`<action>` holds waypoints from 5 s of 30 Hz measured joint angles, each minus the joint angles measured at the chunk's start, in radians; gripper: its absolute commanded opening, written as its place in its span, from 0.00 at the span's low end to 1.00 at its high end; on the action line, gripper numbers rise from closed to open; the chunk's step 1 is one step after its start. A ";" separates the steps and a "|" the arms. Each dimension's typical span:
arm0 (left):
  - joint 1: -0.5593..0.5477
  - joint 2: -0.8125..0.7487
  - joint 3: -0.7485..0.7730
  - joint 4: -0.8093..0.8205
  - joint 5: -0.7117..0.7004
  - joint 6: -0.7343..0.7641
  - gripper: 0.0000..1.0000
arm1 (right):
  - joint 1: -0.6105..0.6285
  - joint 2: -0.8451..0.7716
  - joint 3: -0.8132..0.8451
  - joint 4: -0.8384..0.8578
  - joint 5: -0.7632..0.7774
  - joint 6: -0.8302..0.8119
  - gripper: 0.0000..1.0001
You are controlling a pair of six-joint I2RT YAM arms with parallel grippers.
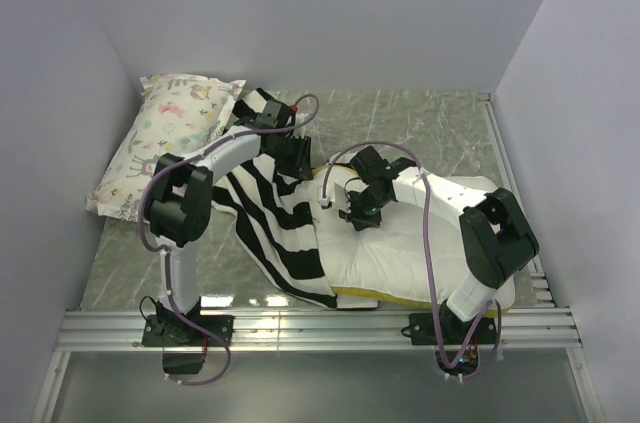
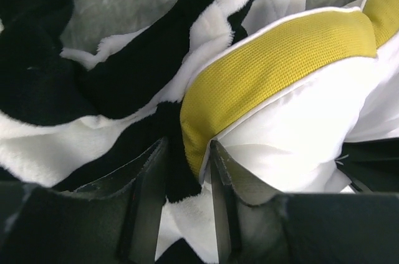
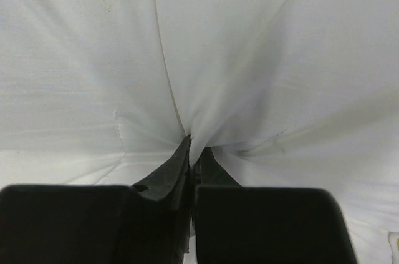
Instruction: Put the pillow into the pillowcase
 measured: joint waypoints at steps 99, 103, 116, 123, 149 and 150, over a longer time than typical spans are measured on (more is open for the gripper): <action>-0.101 -1.061 -0.813 0.278 -0.147 0.093 0.84 | 0.061 -0.146 -0.187 0.179 0.168 0.618 0.28; -0.224 -1.023 -0.828 0.356 -0.262 0.087 0.72 | 0.029 -0.097 -0.100 0.206 0.096 0.713 0.00; -0.283 -0.671 -0.706 0.539 -0.542 0.069 0.41 | 0.008 -0.031 -0.035 0.352 -0.083 0.902 0.00; -0.283 -0.606 -0.667 0.532 -0.584 0.079 0.12 | -0.026 -0.001 -0.041 0.394 -0.154 0.980 0.00; -0.287 -0.599 -0.596 0.462 -0.160 -0.066 0.22 | -0.155 -0.005 -0.034 0.509 -0.351 1.282 0.60; -0.260 -0.590 -0.579 0.431 -0.135 -0.052 0.35 | -0.155 -0.010 -0.014 0.478 -0.325 1.237 0.74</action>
